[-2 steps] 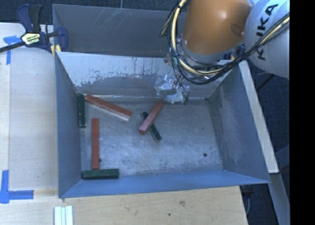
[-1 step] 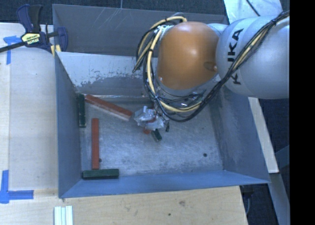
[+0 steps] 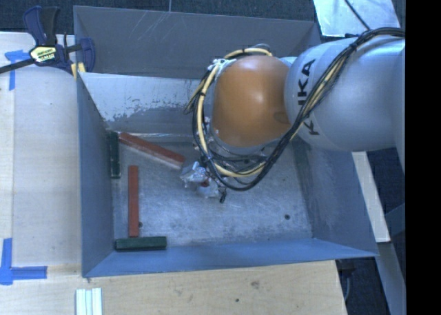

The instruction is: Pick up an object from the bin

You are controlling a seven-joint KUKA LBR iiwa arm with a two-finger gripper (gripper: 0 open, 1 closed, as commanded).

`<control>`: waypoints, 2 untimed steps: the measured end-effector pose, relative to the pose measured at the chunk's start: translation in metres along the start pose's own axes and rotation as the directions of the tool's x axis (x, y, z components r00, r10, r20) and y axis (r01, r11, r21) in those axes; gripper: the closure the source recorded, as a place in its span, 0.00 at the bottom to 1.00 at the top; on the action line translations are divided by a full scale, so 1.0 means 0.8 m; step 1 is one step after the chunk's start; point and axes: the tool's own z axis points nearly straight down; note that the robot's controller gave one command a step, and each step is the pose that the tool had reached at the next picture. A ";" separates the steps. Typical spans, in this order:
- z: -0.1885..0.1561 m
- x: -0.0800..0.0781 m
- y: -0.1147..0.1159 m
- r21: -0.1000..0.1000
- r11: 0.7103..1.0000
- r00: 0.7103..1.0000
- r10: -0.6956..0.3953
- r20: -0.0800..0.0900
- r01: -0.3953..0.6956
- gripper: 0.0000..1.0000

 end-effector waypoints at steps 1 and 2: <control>0.000 0.098 0.024 0.000 0.991 0.991 -0.136 -0.004 0.136 1.00; -0.012 0.245 -0.078 0.005 0.904 0.904 -0.427 -0.002 0.427 1.00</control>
Offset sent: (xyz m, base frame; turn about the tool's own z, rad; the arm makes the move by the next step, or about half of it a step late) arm -0.0556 -0.0541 0.0006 -0.1413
